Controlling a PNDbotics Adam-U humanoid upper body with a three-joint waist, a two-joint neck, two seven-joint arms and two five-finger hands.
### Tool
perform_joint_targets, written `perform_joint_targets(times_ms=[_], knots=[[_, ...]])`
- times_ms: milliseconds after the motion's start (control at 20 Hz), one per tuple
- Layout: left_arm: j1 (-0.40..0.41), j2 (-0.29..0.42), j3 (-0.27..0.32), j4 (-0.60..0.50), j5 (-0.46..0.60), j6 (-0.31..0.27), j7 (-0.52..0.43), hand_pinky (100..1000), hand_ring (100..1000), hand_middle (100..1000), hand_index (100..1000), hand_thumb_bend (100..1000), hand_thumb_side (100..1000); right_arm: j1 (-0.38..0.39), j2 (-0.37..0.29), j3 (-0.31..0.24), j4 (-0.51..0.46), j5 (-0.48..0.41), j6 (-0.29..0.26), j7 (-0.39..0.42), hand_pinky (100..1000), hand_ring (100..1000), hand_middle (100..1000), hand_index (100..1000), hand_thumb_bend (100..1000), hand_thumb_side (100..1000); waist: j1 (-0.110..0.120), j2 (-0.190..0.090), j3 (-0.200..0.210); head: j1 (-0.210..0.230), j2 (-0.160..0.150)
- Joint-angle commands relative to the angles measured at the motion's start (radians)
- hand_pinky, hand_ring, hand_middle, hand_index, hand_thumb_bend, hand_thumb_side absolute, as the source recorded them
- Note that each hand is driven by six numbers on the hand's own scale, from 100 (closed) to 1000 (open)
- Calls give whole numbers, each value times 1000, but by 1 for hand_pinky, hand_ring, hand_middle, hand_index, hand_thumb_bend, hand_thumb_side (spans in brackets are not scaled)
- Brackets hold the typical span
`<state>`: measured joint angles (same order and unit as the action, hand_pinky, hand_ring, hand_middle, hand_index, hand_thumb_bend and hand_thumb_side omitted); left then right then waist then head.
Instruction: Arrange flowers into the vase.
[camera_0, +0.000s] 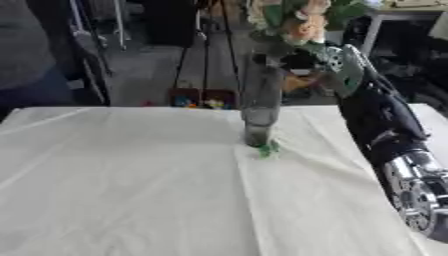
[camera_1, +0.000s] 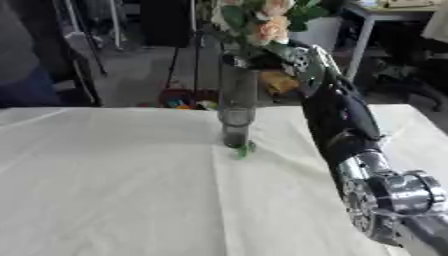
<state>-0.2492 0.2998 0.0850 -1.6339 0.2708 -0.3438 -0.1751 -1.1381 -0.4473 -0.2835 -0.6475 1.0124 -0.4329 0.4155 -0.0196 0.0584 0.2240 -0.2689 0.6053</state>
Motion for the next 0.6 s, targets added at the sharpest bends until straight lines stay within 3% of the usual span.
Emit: perform_joint_targets(times_ms=[50,600], knots=[[-10,24,9,-15,1,-4,-1,606,562,690,679,643,689,-18,-35,-3,-22,20,-7,-18,1000,1000,1000,1000,625,925,4,-13,-1,2,-3],[-10,24,10,-16,1,-4,1,605,562,690,679,644,690,0,-42,-9,-11,25,-12,-18,1000,1000,1000,1000,601,931,8,-12,-8,6,-4]])
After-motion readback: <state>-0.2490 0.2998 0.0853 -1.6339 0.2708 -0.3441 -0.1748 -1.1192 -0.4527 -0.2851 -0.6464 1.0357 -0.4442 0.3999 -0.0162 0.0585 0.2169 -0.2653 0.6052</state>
